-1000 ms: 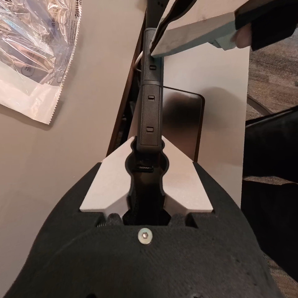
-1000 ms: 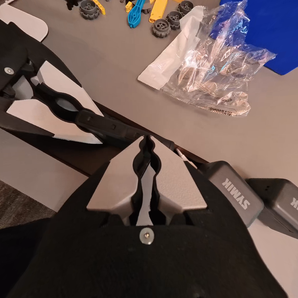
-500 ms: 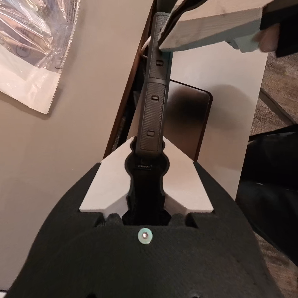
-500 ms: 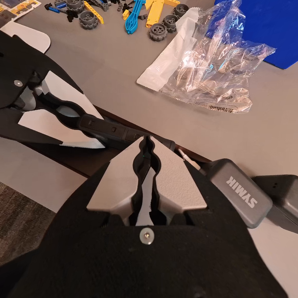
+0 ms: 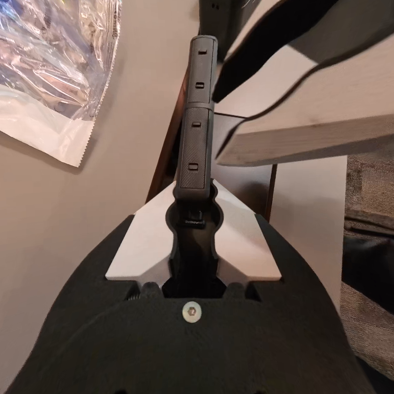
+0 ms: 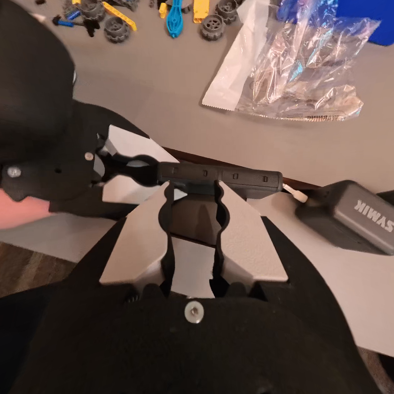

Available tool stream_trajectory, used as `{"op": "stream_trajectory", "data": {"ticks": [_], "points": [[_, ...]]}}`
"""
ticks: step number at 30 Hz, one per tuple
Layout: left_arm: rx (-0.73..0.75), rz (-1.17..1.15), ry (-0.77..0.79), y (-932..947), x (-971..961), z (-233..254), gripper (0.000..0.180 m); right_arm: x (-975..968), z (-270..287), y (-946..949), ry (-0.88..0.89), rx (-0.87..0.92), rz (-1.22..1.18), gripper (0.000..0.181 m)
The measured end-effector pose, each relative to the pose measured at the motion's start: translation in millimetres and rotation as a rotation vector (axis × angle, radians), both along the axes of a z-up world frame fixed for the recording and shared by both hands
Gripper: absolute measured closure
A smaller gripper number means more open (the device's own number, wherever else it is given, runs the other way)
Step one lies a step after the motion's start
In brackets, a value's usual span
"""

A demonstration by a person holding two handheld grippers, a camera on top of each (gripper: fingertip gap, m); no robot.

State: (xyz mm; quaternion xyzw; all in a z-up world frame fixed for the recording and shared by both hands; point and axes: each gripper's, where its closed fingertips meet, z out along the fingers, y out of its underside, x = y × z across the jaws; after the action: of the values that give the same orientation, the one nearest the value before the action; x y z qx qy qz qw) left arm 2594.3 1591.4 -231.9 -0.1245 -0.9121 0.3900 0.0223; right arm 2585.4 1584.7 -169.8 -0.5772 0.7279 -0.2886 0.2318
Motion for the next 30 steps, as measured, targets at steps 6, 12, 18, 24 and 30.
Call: {"op": "stream_trajectory", "data": {"ticks": [6,12,18,24,30], "points": [[-0.106,-0.053,0.019,0,-1,2,0.157,10,-10,4,0.043,0.040,-0.100,0.146],[-0.101,-0.064,0.042,0,-1,2,0.157,13,-10,2,0.095,0.001,-0.097,0.150],[-0.099,-0.065,0.053,0,-1,2,0.157,14,-11,1,0.150,0.016,-0.101,0.151],[-0.100,-0.064,0.045,0,-1,2,0.157,15,-12,1,0.193,-0.015,-0.114,0.160],[-0.101,-0.065,0.046,0,-1,2,0.157,13,-11,-4,0.187,0.031,-0.144,0.146]]}}
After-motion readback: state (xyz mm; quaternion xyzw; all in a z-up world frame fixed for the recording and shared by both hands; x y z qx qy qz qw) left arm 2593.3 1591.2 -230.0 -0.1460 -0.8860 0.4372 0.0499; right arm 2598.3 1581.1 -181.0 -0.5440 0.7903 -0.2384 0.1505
